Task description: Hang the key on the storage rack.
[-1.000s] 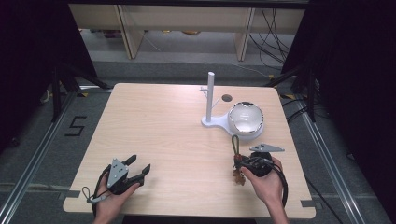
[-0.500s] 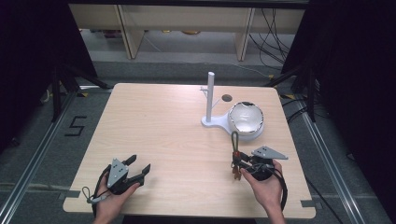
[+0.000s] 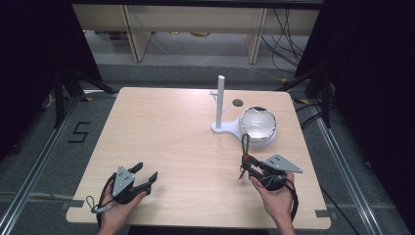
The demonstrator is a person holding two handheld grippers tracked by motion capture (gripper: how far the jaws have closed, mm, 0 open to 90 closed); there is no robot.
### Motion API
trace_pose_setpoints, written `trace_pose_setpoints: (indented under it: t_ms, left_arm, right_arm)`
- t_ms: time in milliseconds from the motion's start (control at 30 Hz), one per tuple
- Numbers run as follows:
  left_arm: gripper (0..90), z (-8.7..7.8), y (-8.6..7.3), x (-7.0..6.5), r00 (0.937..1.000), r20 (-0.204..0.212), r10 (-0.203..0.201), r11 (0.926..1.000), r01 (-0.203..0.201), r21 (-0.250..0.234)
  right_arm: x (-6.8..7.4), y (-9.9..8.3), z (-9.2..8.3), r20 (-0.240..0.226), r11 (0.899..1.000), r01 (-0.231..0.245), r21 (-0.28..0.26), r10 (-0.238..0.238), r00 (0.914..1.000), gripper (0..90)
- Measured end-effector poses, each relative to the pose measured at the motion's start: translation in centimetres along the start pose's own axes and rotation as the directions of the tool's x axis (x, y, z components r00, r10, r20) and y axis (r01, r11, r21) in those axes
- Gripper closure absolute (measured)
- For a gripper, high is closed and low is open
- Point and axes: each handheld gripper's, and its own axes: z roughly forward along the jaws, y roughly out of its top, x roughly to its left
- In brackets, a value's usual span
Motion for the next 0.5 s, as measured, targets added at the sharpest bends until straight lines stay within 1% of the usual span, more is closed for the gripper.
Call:
trace_pose_setpoints:
  t_ms: [67, 100, 133, 167, 200, 233, 267, 333, 367, 433, 467, 500]
  left_arm:
    - [33.8, -0.02, -0.03, -0.04, 1.0, 0.0, -0.005, 1.0, 0.005, -0.001]
    - [33.8, -0.01, -0.01, -0.02, 1.0, 0.002, 0.001, 1.0, -0.001, -0.001]
    - [33.8, -0.03, -0.02, -0.06, 1.0, 0.0, -0.001, 1.0, 0.001, -0.001]
    - [34.0, -0.04, -0.02, -0.09, 1.0, 0.001, -0.002, 1.0, 0.002, -0.002]
    - [34.2, -0.07, -0.02, -0.11, 1.0, 0.0, -0.005, 1.0, 0.005, -0.001]
    - [34.3, -0.17, 0.01, -0.14, 1.0, -0.004, -0.005, 1.0, 0.005, 0.008]
    - [34.6, -0.16, 0.0, -0.13, 1.0, -0.003, -0.007, 1.0, 0.007, 0.006]
    - [35.0, -0.11, -0.03, -0.04, 0.9999, 0.003, -0.014, 0.9999, 0.014, -0.003]
    - [35.0, -0.19, 0.0, -0.03, 0.9998, -0.001, -0.018, 0.9998, 0.018, 0.002]
    - [35.3, -0.19, -0.02, 0.06, 0.9996, 0.001, -0.027, 0.9996, 0.027, -0.002]
    - [35.4, -0.17, -0.02, 0.12, 0.9996, 0.002, -0.028, 0.9996, 0.028, -0.004]
    - [35.6, -0.1, -0.03, 0.16, 0.9995, 0.008, -0.031, 0.9994, 0.031, -0.012]
  right_arm:
    - [0.14, -0.05, 0.13, 0.001, 1.0, -0.009, -0.009, 0.009, 1.0, 68.4]
    - [0.52, -0.1, 0.11, 0.0, 0.999, -0.032, -0.014, 0.032, 0.9995, 68.4]
    - [0.52, -0.1, 0.11, 0.0, 0.999, -0.032, -0.014, 0.032, 0.9995, 68.4]
    - [0.39, -0.05, 0.06, -0.01, 1.0, -0.007, -0.02, 0.007, 0.9999, 68.4]
    - [0.49, -0.05, 0.02, -0.001, 1.0, -0.009, -0.018, 0.009, 1.0, 68.4]
    - [0.4, -0.06, 0.12, 0.004, 0.999, 0.016, -0.03, -0.016, 0.9999, 68.4]
    - [0.4, -0.05, 0.11, 0.001, 0.999, 0.023, -0.036, -0.023, 0.9997, 68.4]
    - [0.55, -0.01, 0.1, 0.005, 0.999, 0.024, -0.044, -0.024, 0.9997, 68.4]
    - [0.63, 0.01, 0.11, 0.0, 0.999, 0.015, -0.046, -0.015, 0.9999, 68.4]
    - [0.75, 0.04, 0.14, -0.003, 0.999, 0.016, -0.051, -0.017, 0.9999, 68.4]
    - [0.82, 0.06, 0.21, -0.014, 0.998, 0.011, -0.054, -0.011, 0.9998, 68.4]
    - [0.87, 0.08, 0.22, -0.015, 0.998, 0.011, -0.065, -0.012, 0.9998, 68.4]
